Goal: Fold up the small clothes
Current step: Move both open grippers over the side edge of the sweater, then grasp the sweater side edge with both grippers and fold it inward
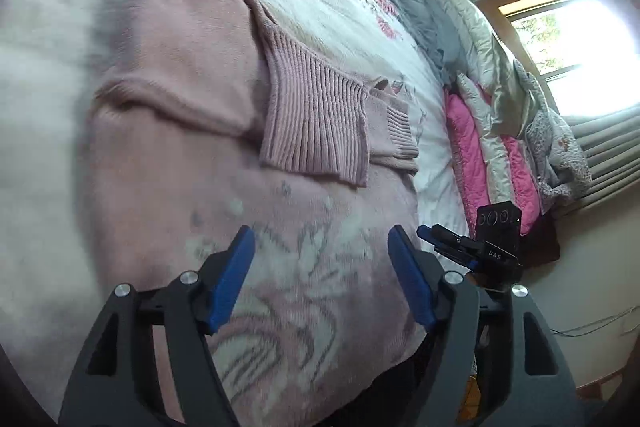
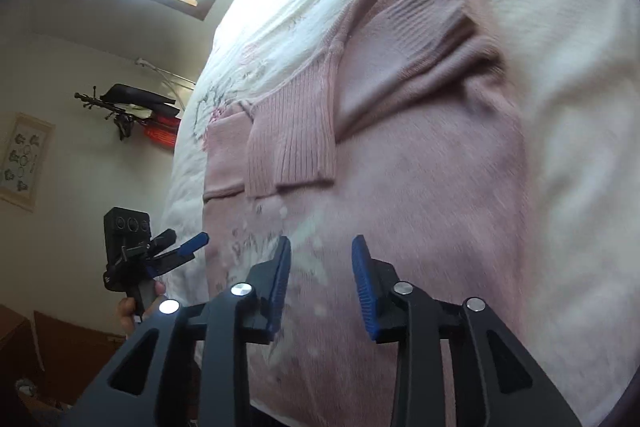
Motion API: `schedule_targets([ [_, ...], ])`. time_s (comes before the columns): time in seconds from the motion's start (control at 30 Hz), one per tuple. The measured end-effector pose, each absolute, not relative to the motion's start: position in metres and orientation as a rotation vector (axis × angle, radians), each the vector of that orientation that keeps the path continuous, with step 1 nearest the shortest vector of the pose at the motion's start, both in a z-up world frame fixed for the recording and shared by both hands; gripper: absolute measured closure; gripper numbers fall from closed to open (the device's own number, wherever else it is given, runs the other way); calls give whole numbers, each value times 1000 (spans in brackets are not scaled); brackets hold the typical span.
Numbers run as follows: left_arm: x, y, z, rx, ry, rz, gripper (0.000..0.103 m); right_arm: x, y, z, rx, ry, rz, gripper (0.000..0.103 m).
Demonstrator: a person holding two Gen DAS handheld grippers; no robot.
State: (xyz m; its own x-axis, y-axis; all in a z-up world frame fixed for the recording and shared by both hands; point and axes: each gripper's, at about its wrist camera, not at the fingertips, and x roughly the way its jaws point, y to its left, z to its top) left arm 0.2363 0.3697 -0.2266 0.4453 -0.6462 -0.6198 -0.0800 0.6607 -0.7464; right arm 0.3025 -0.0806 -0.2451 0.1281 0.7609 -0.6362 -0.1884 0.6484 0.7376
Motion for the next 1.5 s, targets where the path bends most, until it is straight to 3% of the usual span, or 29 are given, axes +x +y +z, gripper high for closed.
schedule_targets([
  [0.13,141,396,-226,-759,1089,-312,25,234,-146,-249,542,1291,685,55],
  [0.37,23,400,-286,-844,1233,-270,25,148,-218,-289,510,1414,582,53],
  [0.57,10,381,-325,-893,1279,-313,23,136,-223,-317,527,1444,578,53],
  [0.63,14,377,-328,-902,1279,-317,18,137,-218,-322,524,1450,595,53],
  [0.87,20,360,-322,-849,1302,-350,19,141,-197,-328,506,1456,608,51],
  [1.0,16,353,-329,-897,1311,-406,50,139,-196,-330,516,1452,611,51],
  [1.1,14,349,-338,-892,1344,-389,51,138,-197,-331,519,1452,617,51],
  [1.17,12,350,-348,-934,1359,-381,65,137,-194,-332,517,1458,632,51],
  [1.23,11,349,-353,-968,1360,-383,92,135,-192,-333,517,1463,651,65],
  [1.33,8,347,-349,-989,1333,-389,93,134,-193,-332,536,1461,669,84],
  [1.5,2,347,-335,-1056,1258,-403,95,129,-196,-320,589,1428,715,92],
])
